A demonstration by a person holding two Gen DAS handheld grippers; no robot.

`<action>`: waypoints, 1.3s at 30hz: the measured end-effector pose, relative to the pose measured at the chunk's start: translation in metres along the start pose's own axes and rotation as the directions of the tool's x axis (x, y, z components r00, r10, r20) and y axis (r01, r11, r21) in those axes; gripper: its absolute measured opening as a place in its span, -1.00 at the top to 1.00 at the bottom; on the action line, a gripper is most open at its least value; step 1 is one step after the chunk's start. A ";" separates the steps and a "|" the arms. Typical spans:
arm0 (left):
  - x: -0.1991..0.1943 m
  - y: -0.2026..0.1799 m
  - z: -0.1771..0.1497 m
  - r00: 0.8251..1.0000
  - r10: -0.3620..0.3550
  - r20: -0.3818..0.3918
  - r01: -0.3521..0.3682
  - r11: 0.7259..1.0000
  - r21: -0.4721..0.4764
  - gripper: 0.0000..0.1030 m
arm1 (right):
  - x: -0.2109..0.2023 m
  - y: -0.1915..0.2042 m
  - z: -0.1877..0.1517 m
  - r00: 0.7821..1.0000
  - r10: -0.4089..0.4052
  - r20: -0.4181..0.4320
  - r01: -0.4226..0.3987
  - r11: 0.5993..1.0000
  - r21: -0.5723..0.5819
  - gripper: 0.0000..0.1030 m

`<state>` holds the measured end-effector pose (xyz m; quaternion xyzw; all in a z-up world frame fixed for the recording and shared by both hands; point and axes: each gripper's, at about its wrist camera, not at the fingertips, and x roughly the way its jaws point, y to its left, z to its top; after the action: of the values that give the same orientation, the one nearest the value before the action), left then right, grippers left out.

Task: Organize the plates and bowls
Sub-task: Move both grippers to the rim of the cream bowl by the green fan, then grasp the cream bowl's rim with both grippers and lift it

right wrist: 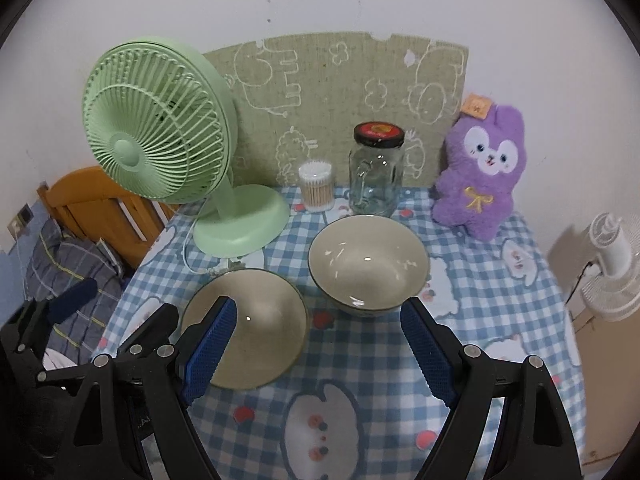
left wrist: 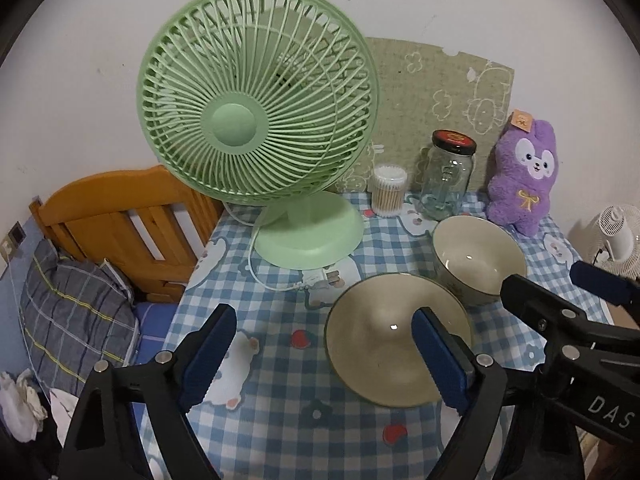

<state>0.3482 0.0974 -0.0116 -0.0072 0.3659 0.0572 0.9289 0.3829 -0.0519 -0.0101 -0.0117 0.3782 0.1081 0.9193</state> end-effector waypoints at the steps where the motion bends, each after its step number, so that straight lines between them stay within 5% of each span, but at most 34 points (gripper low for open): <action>1: 0.004 0.000 0.001 1.000 0.001 -0.006 -0.001 1.000 -0.007 -0.73 | 0.004 0.000 0.001 1.000 0.004 -0.005 -0.004 1.000 0.004 -0.67; 6: 0.027 0.000 0.000 0.999 0.022 -0.046 -0.021 1.000 0.005 -0.62 | 0.028 0.004 0.003 0.998 0.018 -0.061 -0.019 1.000 -0.018 -0.36; 11: 0.054 -0.003 -0.004 0.995 0.012 -0.095 -0.010 1.000 0.018 -0.43 | 0.051 0.007 -0.002 0.996 -0.005 -0.094 0.002 0.999 -0.032 -0.29; 15: 0.072 -0.002 -0.007 0.990 0.001 -0.143 0.000 1.000 0.007 -0.23 | 0.071 0.005 -0.006 0.988 -0.006 -0.157 0.003 1.000 -0.019 0.08; 19: 0.078 0.006 -0.007 0.989 0.008 -0.151 -0.012 1.000 -0.023 -0.02 | 0.088 0.002 -0.014 0.976 0.010 -0.216 -0.010 1.000 0.000 0.23; 28: 0.087 0.001 -0.010 0.984 -0.012 -0.178 0.013 1.000 0.005 0.32 | 0.085 0.006 -0.009 0.980 -0.022 -0.200 0.015 0.999 -0.036 0.61; 39: 0.086 -0.010 -0.014 0.983 -0.020 -0.184 0.034 0.997 0.073 0.74 | 0.096 0.010 -0.013 0.969 0.002 -0.245 -0.011 0.999 -0.036 0.80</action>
<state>0.4028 0.0957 -0.0808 0.0176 0.4514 0.0298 0.8916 0.4378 -0.0258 -0.0859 -0.0406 0.4868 0.1159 0.8649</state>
